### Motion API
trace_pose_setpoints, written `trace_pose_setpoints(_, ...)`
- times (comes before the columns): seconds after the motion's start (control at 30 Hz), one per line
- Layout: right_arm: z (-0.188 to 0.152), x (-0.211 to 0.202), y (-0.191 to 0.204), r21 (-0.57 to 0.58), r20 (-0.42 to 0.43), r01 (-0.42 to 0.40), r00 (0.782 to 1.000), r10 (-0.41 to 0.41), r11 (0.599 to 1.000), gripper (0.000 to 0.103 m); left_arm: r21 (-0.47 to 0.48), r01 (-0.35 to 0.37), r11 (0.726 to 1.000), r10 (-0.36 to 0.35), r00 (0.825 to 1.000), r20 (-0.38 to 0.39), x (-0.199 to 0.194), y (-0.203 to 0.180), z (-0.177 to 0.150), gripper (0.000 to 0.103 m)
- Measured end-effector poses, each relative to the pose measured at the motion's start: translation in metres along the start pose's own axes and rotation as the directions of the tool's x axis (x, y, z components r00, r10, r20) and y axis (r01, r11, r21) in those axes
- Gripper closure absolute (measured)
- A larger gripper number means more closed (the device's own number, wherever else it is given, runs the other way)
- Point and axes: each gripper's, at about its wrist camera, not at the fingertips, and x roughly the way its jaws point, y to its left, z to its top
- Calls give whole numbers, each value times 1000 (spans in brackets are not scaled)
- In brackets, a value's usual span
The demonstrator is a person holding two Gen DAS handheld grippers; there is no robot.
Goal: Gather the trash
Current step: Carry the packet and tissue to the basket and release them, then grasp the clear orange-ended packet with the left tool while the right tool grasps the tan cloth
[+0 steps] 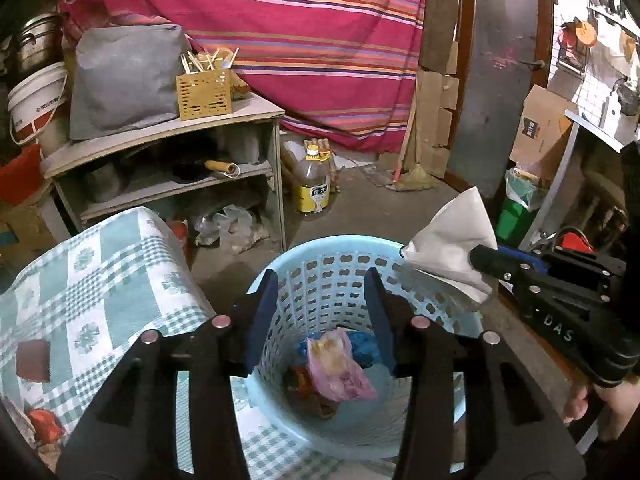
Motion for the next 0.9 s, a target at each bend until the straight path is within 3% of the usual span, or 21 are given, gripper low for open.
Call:
trace_pose_setpoints(0.07,0,1,3,-5,-1,-2,1000,2,1000,96,-9,-20,1000,20,1000,15,-8,6,0,55)
trace_pose_setpoints(0.2,-1,4,11,-9,-7,-7,1000,7,1000,96,-20,-99,995,100,993,66,-31,22,-2,32)
trace_pose_setpoints(0.37,-1,10,26,-11,-18,-6,1000,6,1000,92,-46,-167,985,171,979,110,-63,44,-6,22)
trace_pose_setpoints(0.4,-1,11,29,-11,-23,-2,1000,1,1000,86,-59,-188,980,194,973,122,-72,51,-8,19)
trace_pose_setpoints(0.47,-3,13,34,-8,-24,16,1000,-16,1000,43,-76,-211,975,220,966,138,-85,62,-10,17)
trace_pose_setpoints(0.7,-7,4,55,-16,-5,51,999,-51,999,23,-144,-304,942,325,933,154,-132,113,-35,8)
trace_pose_setpoints(0.9,-11,-14,99,-52,39,49,998,-47,997,11,-193,-371,908,394,914,97,-161,171,-73,7)
